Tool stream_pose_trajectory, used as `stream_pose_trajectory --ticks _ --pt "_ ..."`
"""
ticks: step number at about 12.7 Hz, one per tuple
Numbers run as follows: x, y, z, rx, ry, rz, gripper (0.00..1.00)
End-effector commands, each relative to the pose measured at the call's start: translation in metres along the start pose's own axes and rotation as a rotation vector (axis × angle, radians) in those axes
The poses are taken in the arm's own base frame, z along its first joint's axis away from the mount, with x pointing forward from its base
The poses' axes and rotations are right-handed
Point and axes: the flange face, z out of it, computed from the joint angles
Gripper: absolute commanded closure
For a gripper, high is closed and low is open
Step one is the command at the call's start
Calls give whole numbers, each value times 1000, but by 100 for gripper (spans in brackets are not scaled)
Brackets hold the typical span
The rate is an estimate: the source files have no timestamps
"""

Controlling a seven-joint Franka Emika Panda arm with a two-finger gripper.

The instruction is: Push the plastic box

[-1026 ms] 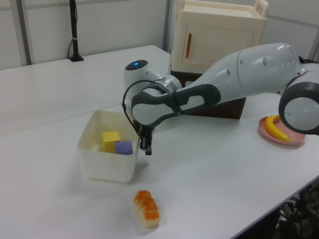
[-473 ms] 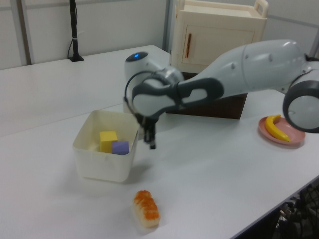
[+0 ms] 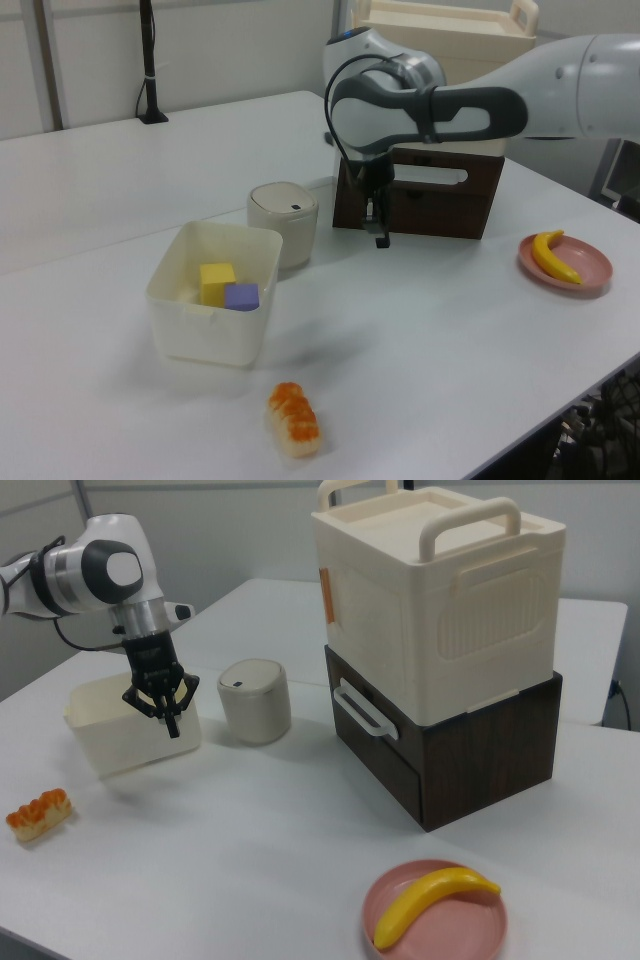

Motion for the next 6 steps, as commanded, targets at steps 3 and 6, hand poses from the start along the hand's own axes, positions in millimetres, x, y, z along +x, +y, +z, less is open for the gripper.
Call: stream_pose_trajectory --ticks 3,6 --pt "-37 38 -8 28 63 518 100" --pt "-49 58 -16 68 150 781 89"
